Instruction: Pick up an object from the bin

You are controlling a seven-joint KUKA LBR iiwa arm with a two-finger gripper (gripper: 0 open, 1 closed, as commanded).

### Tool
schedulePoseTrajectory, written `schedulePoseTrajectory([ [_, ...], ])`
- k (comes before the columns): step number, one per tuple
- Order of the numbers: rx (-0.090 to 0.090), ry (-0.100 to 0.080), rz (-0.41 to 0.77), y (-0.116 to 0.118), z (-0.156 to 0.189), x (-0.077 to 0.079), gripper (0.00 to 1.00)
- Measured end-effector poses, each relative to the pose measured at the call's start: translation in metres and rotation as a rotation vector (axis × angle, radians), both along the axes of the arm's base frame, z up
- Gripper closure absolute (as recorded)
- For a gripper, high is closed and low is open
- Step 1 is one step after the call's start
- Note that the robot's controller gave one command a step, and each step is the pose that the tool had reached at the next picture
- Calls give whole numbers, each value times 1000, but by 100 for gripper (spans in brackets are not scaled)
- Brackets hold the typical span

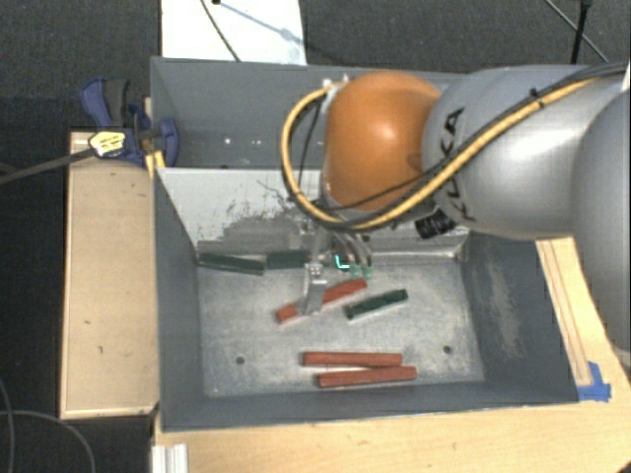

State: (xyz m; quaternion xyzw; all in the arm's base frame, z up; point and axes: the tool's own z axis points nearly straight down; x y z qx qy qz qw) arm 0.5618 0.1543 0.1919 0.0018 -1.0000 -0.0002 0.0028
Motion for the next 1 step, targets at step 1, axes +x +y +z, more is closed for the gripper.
schedulePoseTrajectory([
  [1,-1,-5,51,-69,-125,12,0],
])
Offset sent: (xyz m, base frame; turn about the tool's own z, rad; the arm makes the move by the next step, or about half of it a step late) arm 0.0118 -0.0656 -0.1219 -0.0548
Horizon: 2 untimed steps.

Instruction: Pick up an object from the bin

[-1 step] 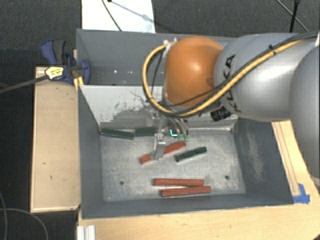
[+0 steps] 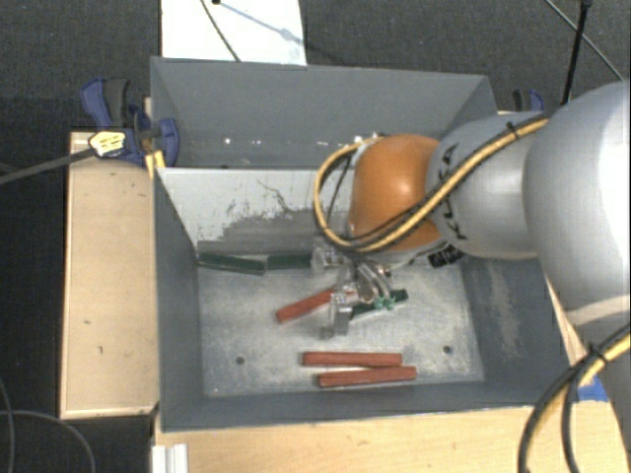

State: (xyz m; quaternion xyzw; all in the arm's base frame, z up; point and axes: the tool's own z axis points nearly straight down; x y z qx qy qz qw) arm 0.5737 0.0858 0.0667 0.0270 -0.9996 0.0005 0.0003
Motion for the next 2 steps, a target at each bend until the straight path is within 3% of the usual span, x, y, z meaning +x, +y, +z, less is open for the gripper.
schedulePoseTrajectory([
  [1,2,-7,-135,-26,35,2,0],
  [2,5,-6,-88,26,34,-4,0],
])
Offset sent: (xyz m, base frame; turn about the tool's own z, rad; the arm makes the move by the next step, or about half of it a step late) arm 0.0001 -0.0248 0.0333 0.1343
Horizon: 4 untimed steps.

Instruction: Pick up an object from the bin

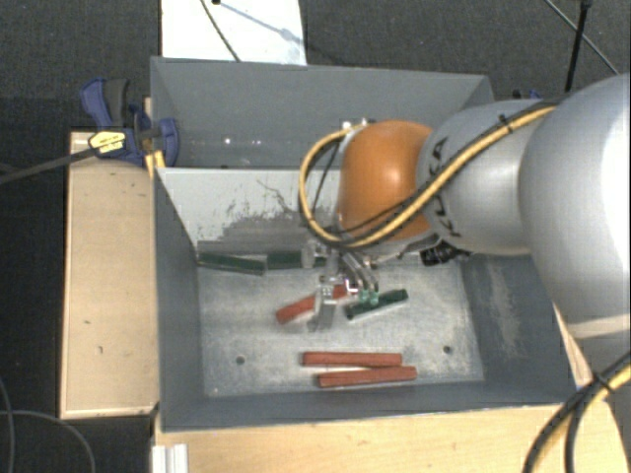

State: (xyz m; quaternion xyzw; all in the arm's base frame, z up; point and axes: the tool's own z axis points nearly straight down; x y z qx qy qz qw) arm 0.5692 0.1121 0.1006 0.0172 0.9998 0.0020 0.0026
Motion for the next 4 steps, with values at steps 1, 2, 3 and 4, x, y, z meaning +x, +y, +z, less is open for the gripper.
schedulePoseTrajectory([
  [1,-4,5,-73,-34,-31,-1,0],
  [2,-2,3,-76,-34,-30,0,0],
  [3,-2,3,-76,-34,-30,0,100],
  [4,-2,1,-78,-33,-24,1,100],
])
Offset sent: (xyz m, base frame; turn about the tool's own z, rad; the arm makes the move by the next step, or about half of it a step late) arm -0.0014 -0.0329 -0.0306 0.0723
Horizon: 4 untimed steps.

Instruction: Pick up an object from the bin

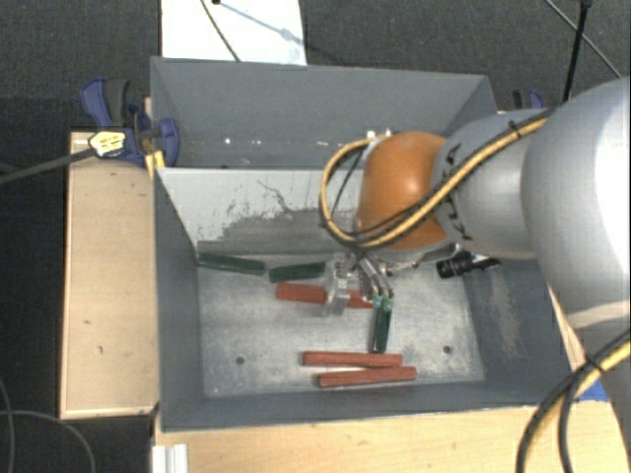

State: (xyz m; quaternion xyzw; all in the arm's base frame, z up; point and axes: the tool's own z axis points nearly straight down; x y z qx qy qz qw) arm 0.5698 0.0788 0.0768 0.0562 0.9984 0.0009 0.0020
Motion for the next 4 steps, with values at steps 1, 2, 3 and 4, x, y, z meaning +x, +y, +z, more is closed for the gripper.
schedulePoseTrajectory([
  [1,0,-3,-1,1,50,2,100],
  [2,0,0,-1,1,52,3,100],
  [3,0,-1,-2,1,57,3,100],
  [4,0,-2,-3,1,83,5,100],
])
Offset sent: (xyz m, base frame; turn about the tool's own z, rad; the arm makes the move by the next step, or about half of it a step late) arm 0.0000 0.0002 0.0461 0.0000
